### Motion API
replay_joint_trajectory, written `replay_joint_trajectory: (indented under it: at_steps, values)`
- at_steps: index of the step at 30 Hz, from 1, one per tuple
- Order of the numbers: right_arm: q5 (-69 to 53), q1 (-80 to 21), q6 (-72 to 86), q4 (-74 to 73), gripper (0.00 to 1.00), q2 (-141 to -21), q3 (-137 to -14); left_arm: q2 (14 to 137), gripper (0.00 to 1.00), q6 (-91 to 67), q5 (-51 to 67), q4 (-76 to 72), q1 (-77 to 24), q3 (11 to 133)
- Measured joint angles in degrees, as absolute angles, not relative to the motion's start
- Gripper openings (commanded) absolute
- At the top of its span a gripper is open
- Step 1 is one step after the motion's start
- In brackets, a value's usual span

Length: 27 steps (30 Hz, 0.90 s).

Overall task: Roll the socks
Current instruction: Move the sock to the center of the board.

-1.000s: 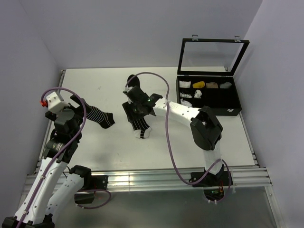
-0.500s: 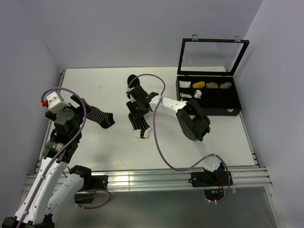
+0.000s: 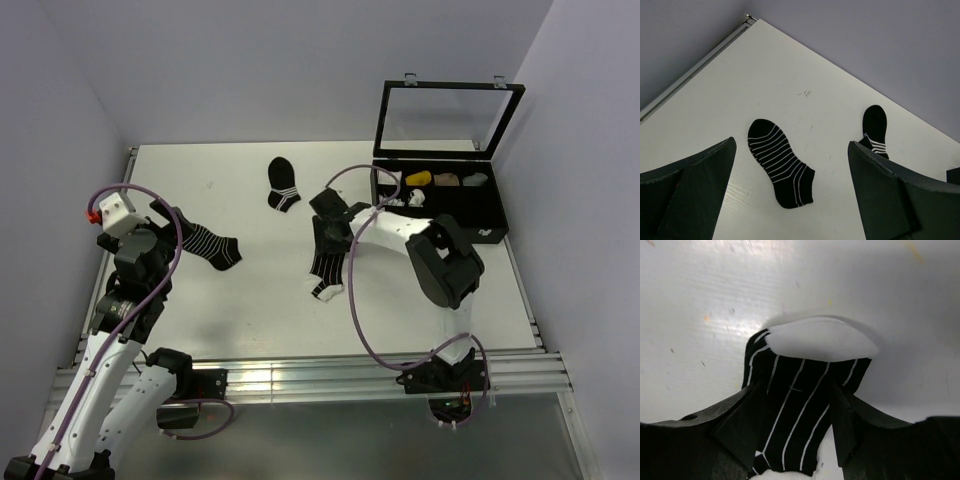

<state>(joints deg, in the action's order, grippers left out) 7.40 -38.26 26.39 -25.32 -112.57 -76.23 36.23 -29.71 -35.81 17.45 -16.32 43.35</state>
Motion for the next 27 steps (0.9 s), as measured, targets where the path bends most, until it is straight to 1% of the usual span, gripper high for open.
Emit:
replay_joint_trajectory:
  at_steps: [4, 7, 13, 20, 24, 27]
  values:
    - [7.01, -38.70, 27.20, -26.44, 0.59, -107.77, -72.23, 36.42, 1.00, -29.78, -35.42, 17.45, -16.32, 43.35]
    - [5.82, -40.71, 24.84, -26.13, 0.55, -103.24, -71.85, 36.82, 0.99, -29.82, -35.16, 17.47, -16.32, 43.35]
    - [2.94, -45.69, 19.53, -23.70, 0.53, -94.26, -67.88, 38.33, 1.00, -29.85, -34.11, 17.58, -16.32, 43.35]
    - [1.45, -47.62, 17.67, -24.32, 0.52, -95.48, -61.39, 39.11, 0.99, -29.85, -32.97, 18.24, -16.32, 43.35]
    - [0.80, -48.69, 17.69, -23.20, 0.51, -98.30, -61.52, 39.29, 0.99, -29.85, -32.75, 18.31, -16.32, 43.35]
    - [0.40, -49.04, 17.72, -23.09, 0.51, -102.61, -63.86, 39.27, 0.99, -29.85, -32.75, 18.31, -16.32, 43.35]
